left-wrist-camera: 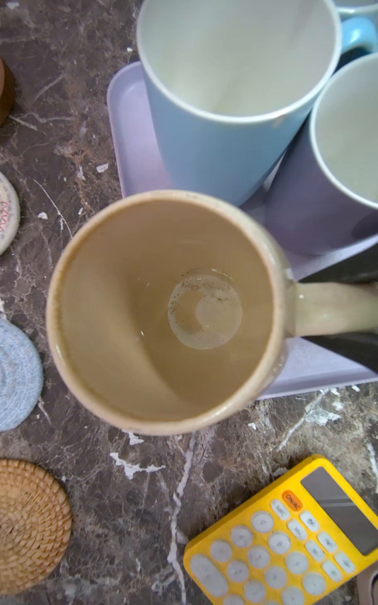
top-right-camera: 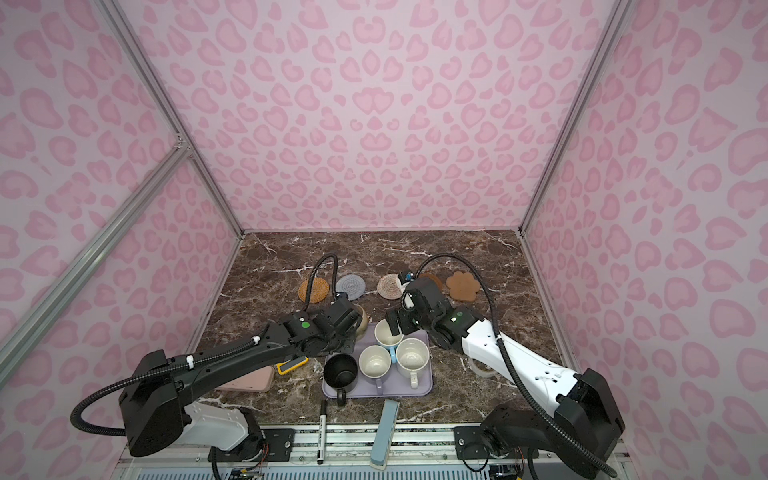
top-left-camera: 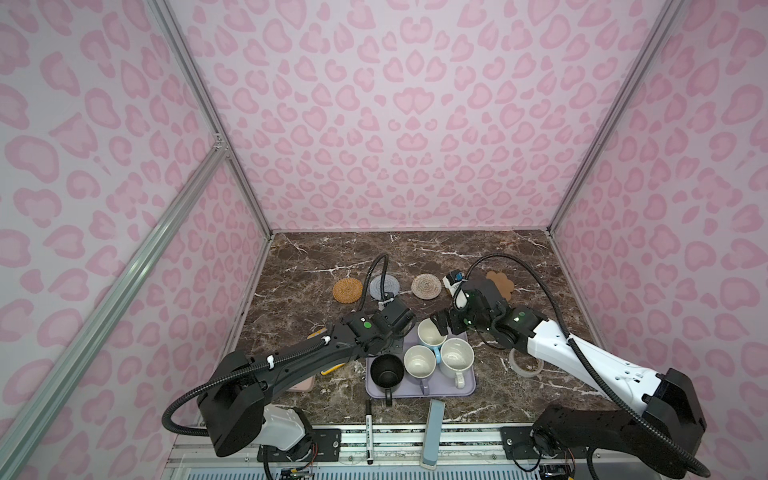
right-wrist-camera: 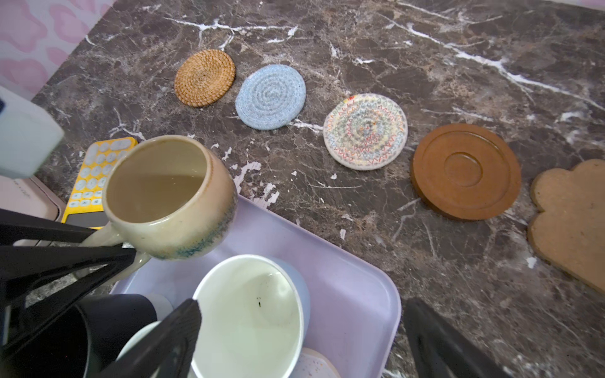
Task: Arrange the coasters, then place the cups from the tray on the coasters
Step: 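Close left gripper on the beige mug handle and lift it off the tray, then carry beige mug with left gripper over rattan coaster while right arm follows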
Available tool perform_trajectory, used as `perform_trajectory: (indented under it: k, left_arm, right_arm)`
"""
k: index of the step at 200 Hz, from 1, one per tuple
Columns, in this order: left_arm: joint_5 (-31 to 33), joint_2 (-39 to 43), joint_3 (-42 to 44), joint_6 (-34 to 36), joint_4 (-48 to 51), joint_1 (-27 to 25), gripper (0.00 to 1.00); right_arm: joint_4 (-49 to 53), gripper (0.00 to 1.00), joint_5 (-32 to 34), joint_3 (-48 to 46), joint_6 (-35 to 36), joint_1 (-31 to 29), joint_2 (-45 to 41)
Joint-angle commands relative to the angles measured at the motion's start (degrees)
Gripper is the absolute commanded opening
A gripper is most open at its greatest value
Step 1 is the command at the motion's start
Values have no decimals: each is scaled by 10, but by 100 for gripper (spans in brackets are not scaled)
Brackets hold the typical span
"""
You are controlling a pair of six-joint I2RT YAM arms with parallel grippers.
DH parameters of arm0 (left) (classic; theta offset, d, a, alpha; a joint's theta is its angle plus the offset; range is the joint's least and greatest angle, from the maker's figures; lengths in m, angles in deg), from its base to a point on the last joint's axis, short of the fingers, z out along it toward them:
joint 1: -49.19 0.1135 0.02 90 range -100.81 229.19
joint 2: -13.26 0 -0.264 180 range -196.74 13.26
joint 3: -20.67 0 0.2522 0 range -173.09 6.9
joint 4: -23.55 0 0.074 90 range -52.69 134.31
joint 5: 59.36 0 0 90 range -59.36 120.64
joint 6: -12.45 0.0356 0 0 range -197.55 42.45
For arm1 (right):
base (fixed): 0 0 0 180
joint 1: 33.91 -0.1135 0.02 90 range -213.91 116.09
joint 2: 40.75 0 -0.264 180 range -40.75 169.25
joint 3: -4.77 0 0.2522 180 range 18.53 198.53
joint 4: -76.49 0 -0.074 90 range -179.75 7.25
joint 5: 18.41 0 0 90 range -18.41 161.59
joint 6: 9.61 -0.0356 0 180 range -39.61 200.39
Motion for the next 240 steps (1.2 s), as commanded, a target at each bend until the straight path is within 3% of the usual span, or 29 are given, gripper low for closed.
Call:
perform_trajectory:
  k: [1,65,127,194,240]
  left_arm:
    - [45,20,0,0,-47,2,3]
    - [66,63,-2,42,-61,50,3]
    - [48,86,38,121,-160,162,2]
    - [43,22,40,186,-238,251,3]
    - [40,-41,35,218,-289,286,3]
  right_arm:
    - [-38,99,-19,-4,5,-8,1]
    - [-94,99,-27,39,-10,-36,68]
    - [-125,99,-64,152,-8,-41,194]
    - [-98,99,-96,274,-3,-32,309]
    - [-95,98,-110,293,-11,-17,343]
